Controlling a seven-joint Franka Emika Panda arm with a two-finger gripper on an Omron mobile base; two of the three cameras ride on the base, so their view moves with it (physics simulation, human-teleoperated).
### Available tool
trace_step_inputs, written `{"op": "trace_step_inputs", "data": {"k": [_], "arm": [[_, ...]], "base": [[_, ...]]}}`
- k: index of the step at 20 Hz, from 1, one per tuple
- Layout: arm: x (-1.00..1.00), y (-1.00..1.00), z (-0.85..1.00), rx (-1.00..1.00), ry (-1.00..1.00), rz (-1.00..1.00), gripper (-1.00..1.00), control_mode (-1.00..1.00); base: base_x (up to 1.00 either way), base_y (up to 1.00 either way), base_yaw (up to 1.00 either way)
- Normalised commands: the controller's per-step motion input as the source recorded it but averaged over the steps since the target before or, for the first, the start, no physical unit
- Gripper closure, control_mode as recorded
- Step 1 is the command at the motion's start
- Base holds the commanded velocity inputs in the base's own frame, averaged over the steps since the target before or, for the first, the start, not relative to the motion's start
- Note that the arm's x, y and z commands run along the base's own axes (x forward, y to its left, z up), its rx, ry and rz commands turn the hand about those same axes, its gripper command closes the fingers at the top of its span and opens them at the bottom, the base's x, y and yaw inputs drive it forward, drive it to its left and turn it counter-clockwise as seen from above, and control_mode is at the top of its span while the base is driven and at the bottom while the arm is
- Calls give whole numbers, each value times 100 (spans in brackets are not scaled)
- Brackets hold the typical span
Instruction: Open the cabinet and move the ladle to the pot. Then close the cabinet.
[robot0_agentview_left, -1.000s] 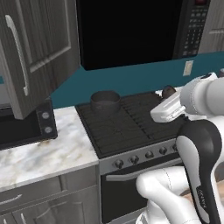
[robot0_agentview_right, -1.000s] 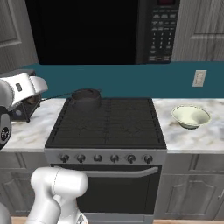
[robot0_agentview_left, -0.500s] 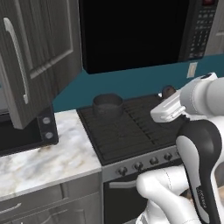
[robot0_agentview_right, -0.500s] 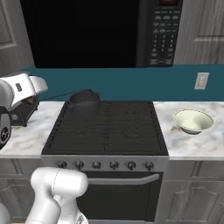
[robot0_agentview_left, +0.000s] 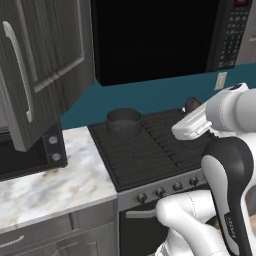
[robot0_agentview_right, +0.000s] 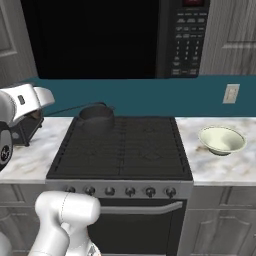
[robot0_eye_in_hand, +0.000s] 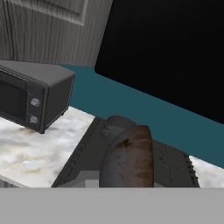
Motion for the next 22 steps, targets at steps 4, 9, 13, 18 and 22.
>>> {"op": "trace_step_inputs", "data": {"k": [4,9,13,18,22], "arm": [[0,0,0,0,0,0,100,100],[0,0,0,0,0,0,100,100],[0,0,0,0,0,0,100,100],[0,0,0,0,0,0,100,100],[2,0,-3,0,0,0,100,-100]], "base": [[38,0,0],[38,0,0],[36,0,0],[21,0,0],[8,0,0]]}}
